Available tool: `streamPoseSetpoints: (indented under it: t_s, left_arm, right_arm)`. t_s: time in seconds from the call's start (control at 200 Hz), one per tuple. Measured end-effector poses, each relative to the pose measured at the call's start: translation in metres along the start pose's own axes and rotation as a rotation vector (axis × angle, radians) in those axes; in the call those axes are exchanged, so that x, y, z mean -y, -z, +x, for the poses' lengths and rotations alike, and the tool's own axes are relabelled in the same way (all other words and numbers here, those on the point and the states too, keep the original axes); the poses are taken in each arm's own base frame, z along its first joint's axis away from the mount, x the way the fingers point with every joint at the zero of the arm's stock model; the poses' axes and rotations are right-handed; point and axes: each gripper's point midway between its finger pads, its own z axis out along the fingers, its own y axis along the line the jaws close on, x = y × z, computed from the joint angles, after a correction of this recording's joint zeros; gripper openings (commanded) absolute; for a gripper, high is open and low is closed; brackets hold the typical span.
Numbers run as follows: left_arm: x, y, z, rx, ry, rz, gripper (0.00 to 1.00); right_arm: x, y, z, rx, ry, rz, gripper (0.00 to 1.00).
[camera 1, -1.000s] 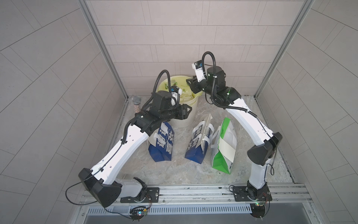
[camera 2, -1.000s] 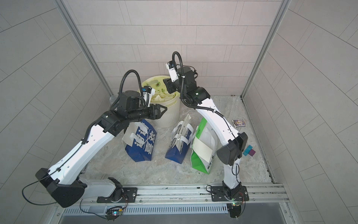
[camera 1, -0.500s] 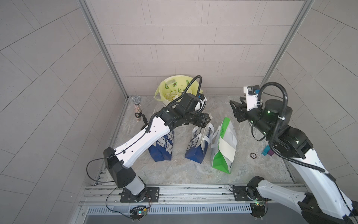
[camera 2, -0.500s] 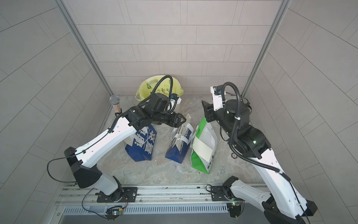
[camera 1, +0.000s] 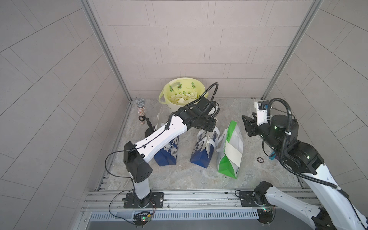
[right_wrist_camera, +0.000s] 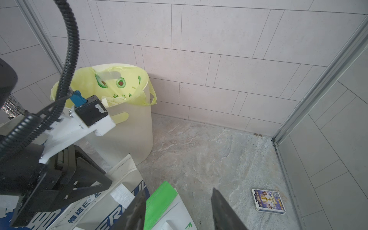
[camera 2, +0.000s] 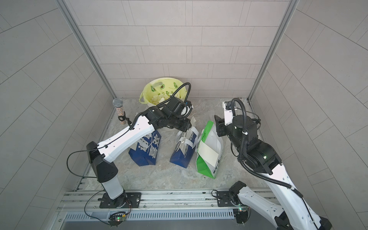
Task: Shred takeout receipts and throw away
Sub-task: Adjust the takeout bag at the center of the board, then pick up the takeout bag at the center of the board.
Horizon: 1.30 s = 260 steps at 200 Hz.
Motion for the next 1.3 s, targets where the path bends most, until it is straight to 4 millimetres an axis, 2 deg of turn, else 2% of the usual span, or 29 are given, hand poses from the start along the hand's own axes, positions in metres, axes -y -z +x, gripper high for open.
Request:
streamPoseSetpoints:
  t_s: [0.165, 0.415, 0.495, 0.66, 0.73, 0.796, 0.881, 0.956, 1.016, 1.136, 1.301]
  left_arm:
    - [-0.013, 0.009, -0.001, -0.003, -0.022, -0.080, 0.01]
    - [-0.039, 0.018, -0.002, -0.014, -0.019, -0.161, 0.03]
    - [-0.044, 0.019, -0.002, -0.014, -0.012, -0.166, 0.12]
    - [-0.046, 0.019, -0.003, -0.016, -0.017, -0.158, 0.44]
    - [-0.043, 0.020, -0.004, -0.014, -0.020, -0.145, 0.52]
    - [-0.037, 0.025, -0.009, 0.002, -0.026, -0.127, 0.56]
    - [-0.023, 0.041, -0.028, 0.070, -0.037, -0.095, 0.59]
    - [-0.001, 0.061, -0.047, 0.150, -0.056, -0.044, 0.59]
    - [0.019, 0.073, -0.054, 0.193, -0.076, 0.005, 0.59]
    - [0.062, 0.081, -0.049, 0.203, -0.112, 0.104, 0.58]
    - [0.099, 0.063, -0.028, 0.130, -0.128, 0.184, 0.57]
  right_arm:
    - [0.003, 0.006, 0.002, 0.010, -0.017, 0.004, 0.53]
    - [0.004, 0.008, 0.006, 0.003, -0.023, 0.005, 0.53]
    - [0.005, 0.008, 0.011, -0.009, -0.021, 0.006, 0.53]
    - [0.007, 0.012, 0.023, -0.039, -0.016, 0.010, 0.53]
    - [0.009, 0.015, 0.025, -0.043, -0.020, 0.010, 0.53]
    - [0.010, 0.017, 0.027, -0.044, -0.023, 0.011, 0.53]
    - [0.011, 0.020, 0.026, -0.039, -0.028, 0.014, 0.52]
    - [0.013, 0.023, 0.024, -0.026, -0.033, 0.015, 0.52]
    - [0.014, 0.026, 0.023, -0.017, -0.036, 0.016, 0.52]
    - [0.015, 0.027, 0.025, -0.011, -0.032, 0.019, 0.52]
    - [0.018, 0.028, 0.036, -0.016, -0.028, 0.027, 0.52]
